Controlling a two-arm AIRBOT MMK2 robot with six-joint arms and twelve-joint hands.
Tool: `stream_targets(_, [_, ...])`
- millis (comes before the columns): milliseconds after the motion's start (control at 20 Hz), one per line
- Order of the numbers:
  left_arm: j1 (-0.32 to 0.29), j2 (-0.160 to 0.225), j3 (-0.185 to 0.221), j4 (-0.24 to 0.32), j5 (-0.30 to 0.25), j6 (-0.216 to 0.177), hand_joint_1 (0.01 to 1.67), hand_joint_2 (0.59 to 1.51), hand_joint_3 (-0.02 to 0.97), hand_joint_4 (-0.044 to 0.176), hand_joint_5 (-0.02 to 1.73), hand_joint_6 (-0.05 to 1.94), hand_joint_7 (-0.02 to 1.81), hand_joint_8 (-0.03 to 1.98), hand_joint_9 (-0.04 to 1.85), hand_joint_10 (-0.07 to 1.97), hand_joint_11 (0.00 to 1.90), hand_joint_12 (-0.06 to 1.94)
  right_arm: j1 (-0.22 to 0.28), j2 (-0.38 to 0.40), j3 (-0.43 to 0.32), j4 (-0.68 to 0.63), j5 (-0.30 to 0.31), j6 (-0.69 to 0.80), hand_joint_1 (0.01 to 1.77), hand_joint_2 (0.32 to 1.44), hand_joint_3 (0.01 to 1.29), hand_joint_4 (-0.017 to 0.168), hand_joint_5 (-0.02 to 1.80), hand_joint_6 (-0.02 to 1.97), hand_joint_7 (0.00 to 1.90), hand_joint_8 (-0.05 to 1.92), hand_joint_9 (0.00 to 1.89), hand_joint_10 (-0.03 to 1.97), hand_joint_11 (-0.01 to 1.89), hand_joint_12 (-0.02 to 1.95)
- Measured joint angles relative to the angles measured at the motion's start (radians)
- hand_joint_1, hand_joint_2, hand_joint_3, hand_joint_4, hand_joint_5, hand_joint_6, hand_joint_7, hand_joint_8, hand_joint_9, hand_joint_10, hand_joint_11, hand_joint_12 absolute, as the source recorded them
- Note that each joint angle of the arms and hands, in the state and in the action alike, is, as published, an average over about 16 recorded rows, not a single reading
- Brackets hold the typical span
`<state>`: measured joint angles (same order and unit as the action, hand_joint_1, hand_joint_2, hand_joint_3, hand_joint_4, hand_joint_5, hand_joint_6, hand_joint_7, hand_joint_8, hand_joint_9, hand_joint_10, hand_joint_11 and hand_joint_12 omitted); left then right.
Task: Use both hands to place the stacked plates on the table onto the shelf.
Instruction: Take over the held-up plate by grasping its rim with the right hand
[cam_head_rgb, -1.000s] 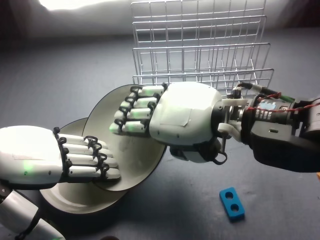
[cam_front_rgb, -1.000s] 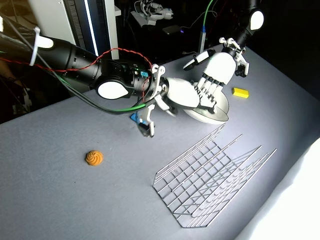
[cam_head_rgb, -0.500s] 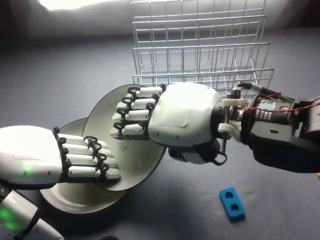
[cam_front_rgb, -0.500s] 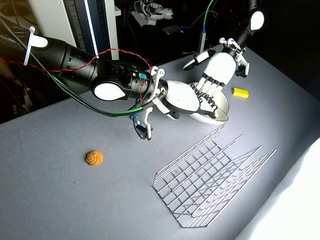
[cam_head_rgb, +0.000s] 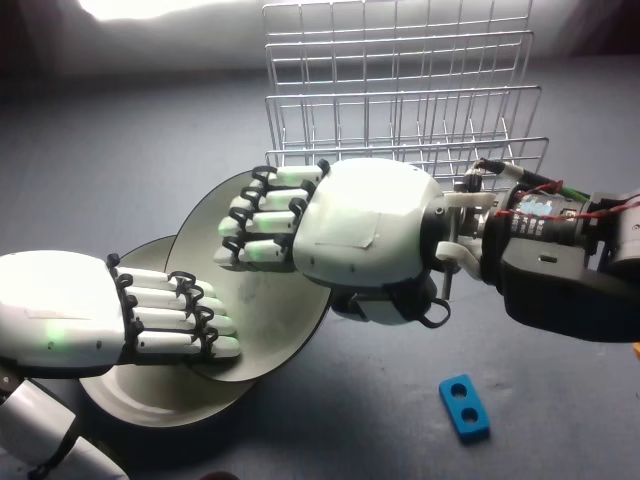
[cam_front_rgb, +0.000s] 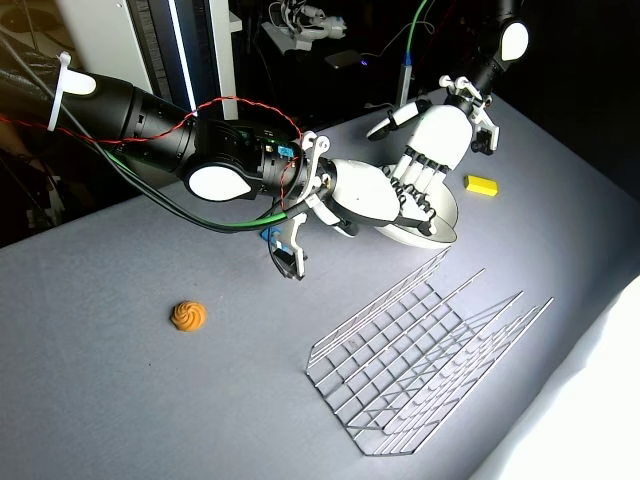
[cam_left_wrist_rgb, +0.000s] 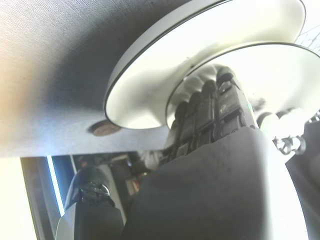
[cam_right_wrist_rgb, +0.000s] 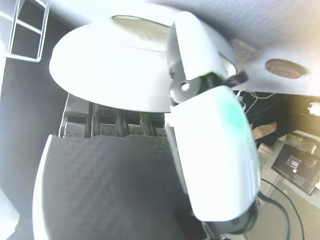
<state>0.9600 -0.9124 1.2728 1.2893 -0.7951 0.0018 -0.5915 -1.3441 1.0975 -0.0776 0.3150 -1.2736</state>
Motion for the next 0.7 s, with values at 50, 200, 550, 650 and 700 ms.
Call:
stream_targets(50, [0.0, 0.0, 0.0, 0.0, 0.0, 0.0, 0.02, 1.04, 0.02, -0.005, 0.04, -0.02, 0.01, -0.01, 0.03, -0.01, 0.02, 0.01, 0.0, -0.003, 0.003, 0.0, 0.002, -0.001, 1.25, 1.14, 0.02, 0.002, 0.24, 0.03, 0.15, 0.02, 0.13, 0.02, 0.02, 0.44])
stream_targets(200, [0.0, 0.0, 0.001, 0.0, -0.001, 0.0, 0.02, 1.04, 0.021, -0.005, 0.04, -0.02, 0.01, -0.02, 0.03, -0.01, 0.02, 0.01, 0.002, -0.013, 0.014, 0.001, 0.009, -0.006, 1.24, 1.14, 0.02, 0.002, 0.25, 0.03, 0.16, 0.02, 0.14, 0.02, 0.02, 0.44])
stream_targets(550, [0.001, 0.0, 0.002, -0.001, -0.002, -0.001, 0.02, 1.043, 0.021, -0.005, 0.04, -0.02, 0.01, -0.02, 0.03, -0.02, 0.02, 0.01, 0.004, -0.049, 0.053, 0.003, 0.016, -0.024, 1.24, 1.14, 0.02, 0.002, 0.3, 0.03, 0.23, 0.02, 0.2, 0.03, 0.02, 0.58])
stream_targets(650, [0.001, 0.0, 0.003, -0.002, -0.003, -0.001, 0.02, 1.044, 0.021, -0.005, 0.04, -0.02, 0.01, -0.02, 0.03, -0.02, 0.02, 0.01, 0.005, -0.058, 0.062, 0.001, 0.017, -0.031, 1.24, 1.13, 0.02, 0.003, 0.35, 0.03, 0.28, 0.02, 0.25, 0.03, 0.04, 0.67])
stream_targets(700, [0.001, 0.0, 0.004, -0.002, -0.003, -0.002, 0.02, 1.044, 0.021, -0.006, 0.04, -0.02, 0.01, -0.02, 0.03, -0.02, 0.02, 0.02, 0.006, -0.062, 0.067, 0.0, 0.018, -0.035, 1.24, 1.13, 0.02, 0.003, 0.38, 0.04, 0.32, 0.02, 0.29, 0.03, 0.06, 0.72])
